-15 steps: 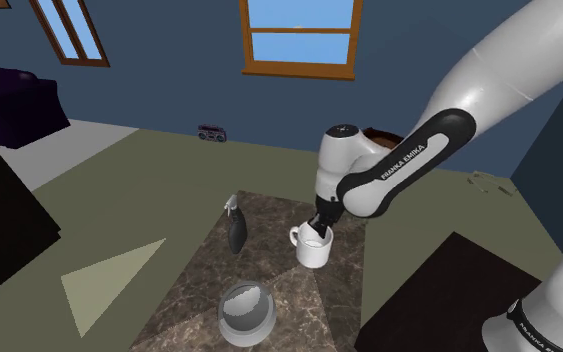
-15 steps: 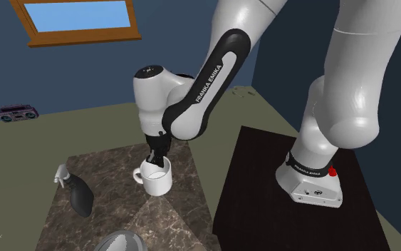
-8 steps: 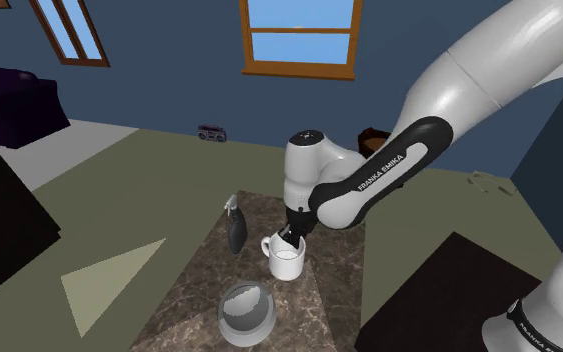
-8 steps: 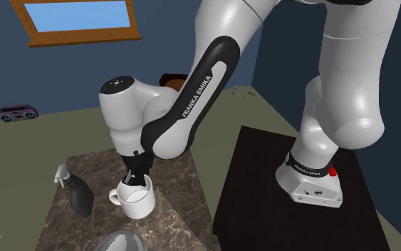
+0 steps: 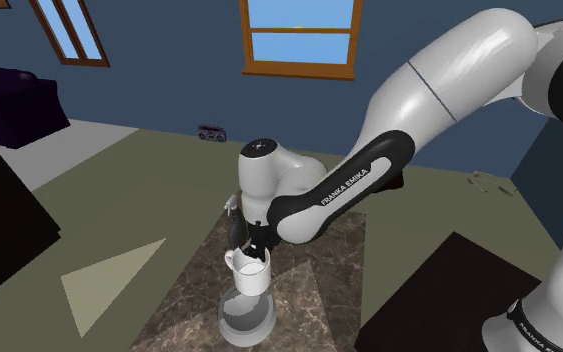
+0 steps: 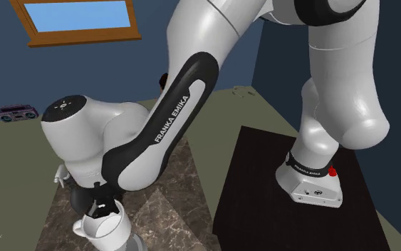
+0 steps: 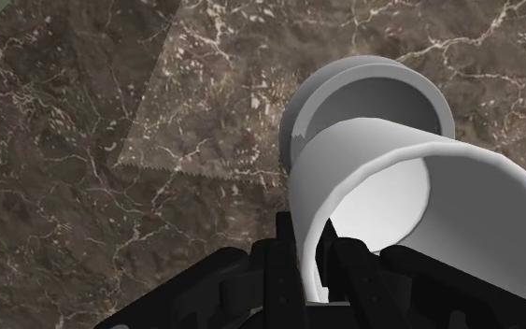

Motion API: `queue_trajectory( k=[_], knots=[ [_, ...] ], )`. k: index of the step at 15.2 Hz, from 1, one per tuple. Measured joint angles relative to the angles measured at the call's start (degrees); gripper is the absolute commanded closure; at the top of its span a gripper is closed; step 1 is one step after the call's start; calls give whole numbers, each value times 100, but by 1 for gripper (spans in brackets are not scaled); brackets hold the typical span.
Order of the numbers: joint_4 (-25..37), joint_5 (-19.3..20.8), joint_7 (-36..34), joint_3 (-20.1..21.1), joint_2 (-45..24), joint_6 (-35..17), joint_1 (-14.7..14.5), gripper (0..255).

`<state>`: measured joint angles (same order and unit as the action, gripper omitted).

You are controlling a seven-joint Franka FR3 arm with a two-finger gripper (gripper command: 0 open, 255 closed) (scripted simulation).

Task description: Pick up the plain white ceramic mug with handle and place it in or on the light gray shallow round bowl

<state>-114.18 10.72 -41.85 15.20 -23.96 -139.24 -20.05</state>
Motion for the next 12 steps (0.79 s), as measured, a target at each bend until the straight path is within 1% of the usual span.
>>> queue_trajectory(
  k=[3, 6, 12],
  knots=[
    [663, 102, -281, 2, -409, 278, -287, 255],
    [790, 156, -357, -24, -584, 236, -360, 255],
    [827, 274, -438, -112, -926, -60, -425, 255]
  ],
)
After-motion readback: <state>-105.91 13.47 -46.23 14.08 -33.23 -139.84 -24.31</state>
